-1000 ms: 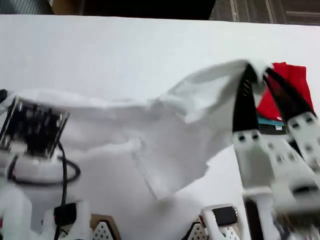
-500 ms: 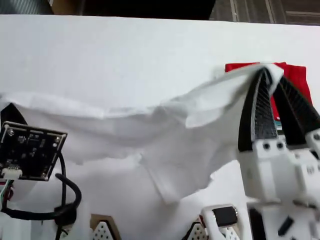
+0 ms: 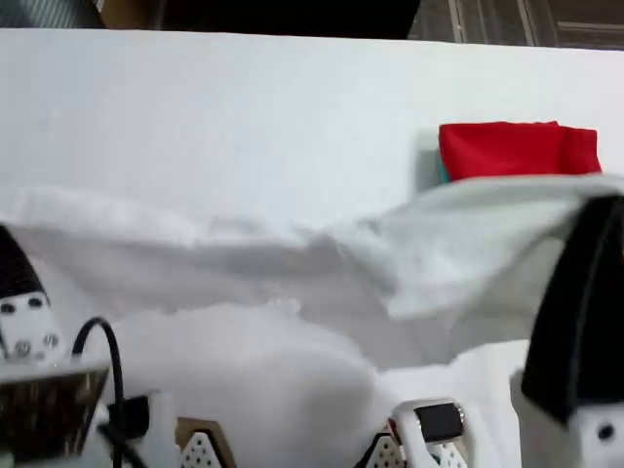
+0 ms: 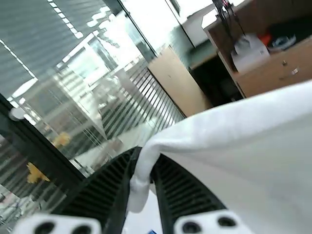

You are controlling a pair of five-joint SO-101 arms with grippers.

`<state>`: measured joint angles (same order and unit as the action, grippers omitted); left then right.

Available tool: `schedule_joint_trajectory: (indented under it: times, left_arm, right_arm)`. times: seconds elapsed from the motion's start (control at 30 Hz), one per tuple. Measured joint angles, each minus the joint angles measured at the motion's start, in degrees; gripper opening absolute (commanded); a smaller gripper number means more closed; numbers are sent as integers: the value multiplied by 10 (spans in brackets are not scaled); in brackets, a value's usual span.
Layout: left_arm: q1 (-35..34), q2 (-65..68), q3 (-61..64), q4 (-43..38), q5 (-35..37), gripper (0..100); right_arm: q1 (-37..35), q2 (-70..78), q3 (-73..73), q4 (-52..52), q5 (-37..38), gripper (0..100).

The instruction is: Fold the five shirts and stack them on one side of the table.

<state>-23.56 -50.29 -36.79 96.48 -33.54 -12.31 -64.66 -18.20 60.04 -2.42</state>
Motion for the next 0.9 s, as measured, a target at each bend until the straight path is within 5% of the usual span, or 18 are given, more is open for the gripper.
schedule_joint_trajectory:
  times: [0.47, 0.9]
  left_arm:
    - [0, -1, -67, 38, 3, 24]
    - [1, 0, 212, 8, 10, 24]
  right_arm:
    - [1, -84, -18, 8, 34, 22]
    - [-3, 64, 55, 23, 34, 22]
